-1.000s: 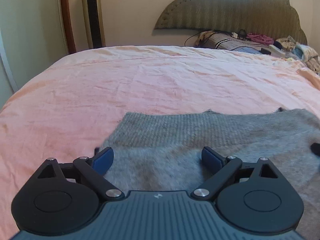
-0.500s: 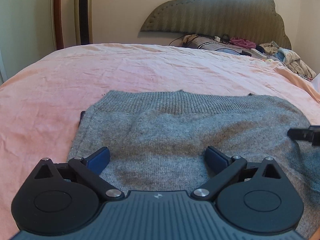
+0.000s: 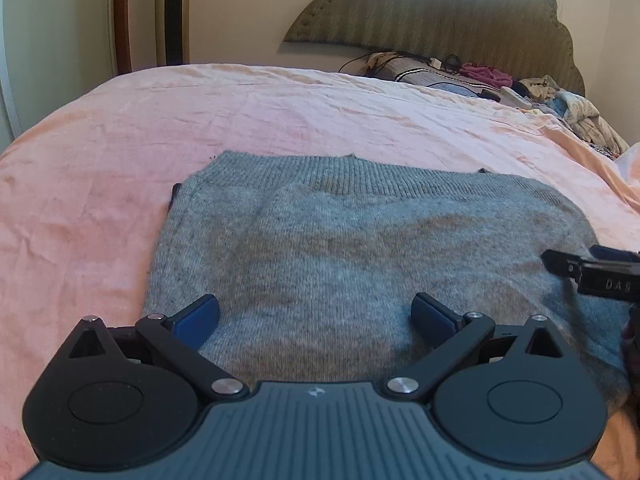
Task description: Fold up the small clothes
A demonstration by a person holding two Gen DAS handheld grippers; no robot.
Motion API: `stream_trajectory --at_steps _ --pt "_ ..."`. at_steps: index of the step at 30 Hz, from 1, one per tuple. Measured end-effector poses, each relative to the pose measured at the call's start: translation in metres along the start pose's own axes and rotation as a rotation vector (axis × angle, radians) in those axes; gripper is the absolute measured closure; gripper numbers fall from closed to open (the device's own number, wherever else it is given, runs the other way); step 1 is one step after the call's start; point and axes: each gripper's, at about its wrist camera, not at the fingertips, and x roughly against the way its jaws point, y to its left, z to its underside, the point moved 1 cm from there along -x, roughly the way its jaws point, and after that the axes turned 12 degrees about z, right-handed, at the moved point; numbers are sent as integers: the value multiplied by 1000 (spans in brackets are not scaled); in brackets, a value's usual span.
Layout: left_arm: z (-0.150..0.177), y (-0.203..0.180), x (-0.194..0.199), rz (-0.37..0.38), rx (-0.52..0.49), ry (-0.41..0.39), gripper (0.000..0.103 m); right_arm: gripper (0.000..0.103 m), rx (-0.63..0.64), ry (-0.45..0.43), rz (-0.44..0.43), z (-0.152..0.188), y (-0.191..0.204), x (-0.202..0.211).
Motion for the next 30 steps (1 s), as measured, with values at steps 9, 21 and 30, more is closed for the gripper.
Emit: stream_trajectory --at_steps 9,21,30 --pt "9 -1 -1 7 -30 -53 0 0 -4 71 -37 5 5 28" --pt "39 21 80 61 178 -137 0 0 -45 34 -71 32 -28 97" --pt "86 85 117 255 779 -212 0 0 -470 160 -35 86 -119 120"
